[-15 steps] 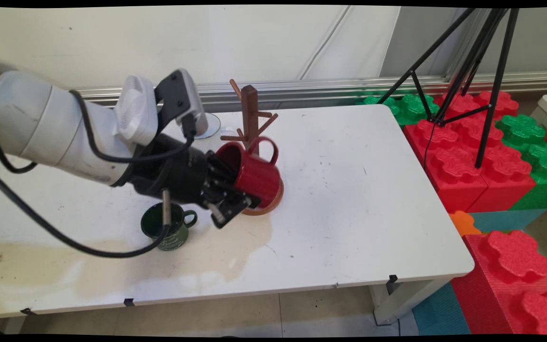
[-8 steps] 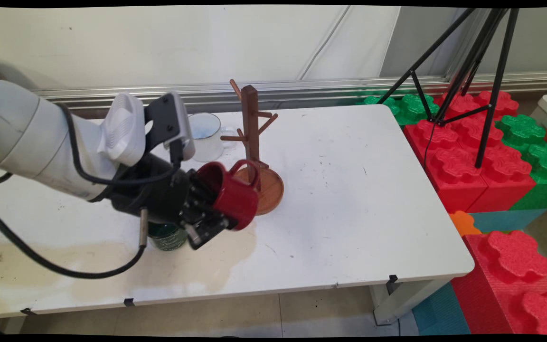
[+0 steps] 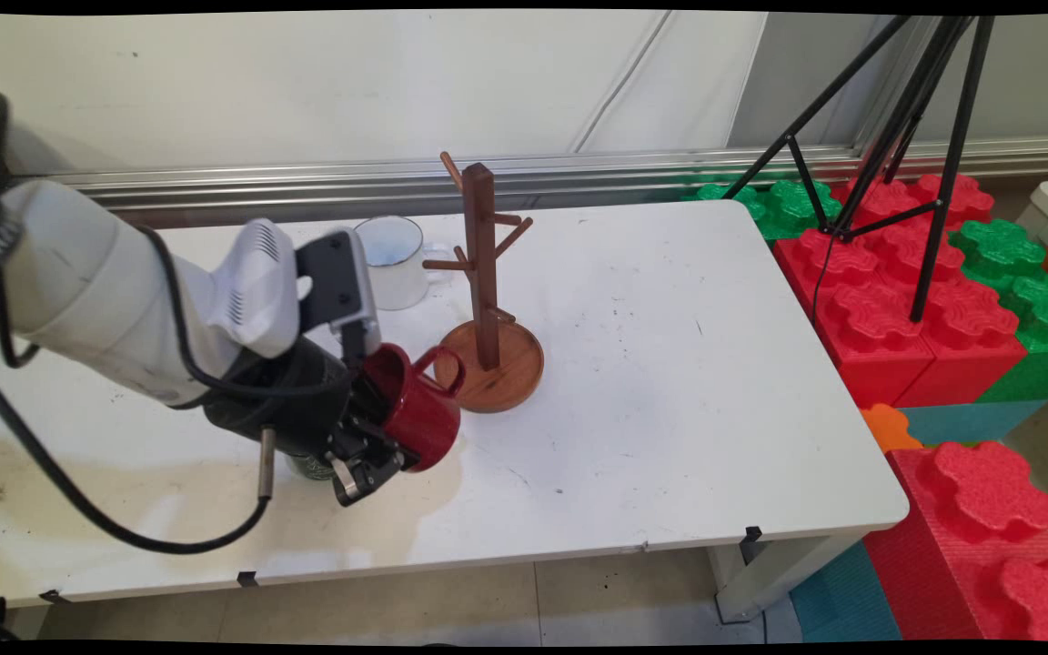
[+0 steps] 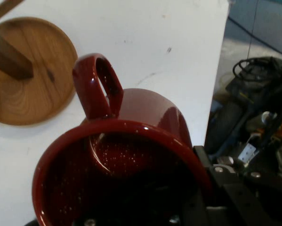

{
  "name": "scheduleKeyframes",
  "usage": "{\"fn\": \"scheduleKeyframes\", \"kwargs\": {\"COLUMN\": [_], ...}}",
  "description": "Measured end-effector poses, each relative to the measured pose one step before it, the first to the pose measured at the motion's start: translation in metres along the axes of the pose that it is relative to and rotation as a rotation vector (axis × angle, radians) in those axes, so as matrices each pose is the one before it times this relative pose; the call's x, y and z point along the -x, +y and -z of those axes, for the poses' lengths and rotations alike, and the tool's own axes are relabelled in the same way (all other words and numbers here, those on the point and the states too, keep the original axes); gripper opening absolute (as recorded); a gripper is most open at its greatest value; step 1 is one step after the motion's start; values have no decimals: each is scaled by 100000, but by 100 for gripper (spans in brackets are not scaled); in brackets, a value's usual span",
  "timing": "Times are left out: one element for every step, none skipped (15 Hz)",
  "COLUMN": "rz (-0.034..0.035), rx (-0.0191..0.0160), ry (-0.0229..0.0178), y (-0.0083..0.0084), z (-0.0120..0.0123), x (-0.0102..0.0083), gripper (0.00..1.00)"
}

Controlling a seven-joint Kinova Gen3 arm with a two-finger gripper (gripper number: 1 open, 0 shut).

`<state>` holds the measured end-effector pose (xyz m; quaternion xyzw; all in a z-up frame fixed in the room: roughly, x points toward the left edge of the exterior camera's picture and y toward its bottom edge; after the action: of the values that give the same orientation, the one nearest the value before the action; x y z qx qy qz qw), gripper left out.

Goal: Place the picked object on the table

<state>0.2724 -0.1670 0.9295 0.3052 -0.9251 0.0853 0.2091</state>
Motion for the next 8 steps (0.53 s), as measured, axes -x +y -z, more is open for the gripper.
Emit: {"fn": "scheduleKeyframes", "kwargs": {"rz": [-318,-186,-302,-386,-312,-276,-316,-204], "rx": [45,31,66,85,37,-53,-56,-38], "ry": [-2456,-975,-1562,-1682,-1410,-967,-1169,-732], "y": [40,18,18,6,-29,-38,-67,-51], "z": [-593,-288,-507,-622,-555,-401,-482,-332], "x": [-271,-163,-315,-407,-381,-281,-317,-203], "gripper": [0,0,0,0,0,0,0,0]}}
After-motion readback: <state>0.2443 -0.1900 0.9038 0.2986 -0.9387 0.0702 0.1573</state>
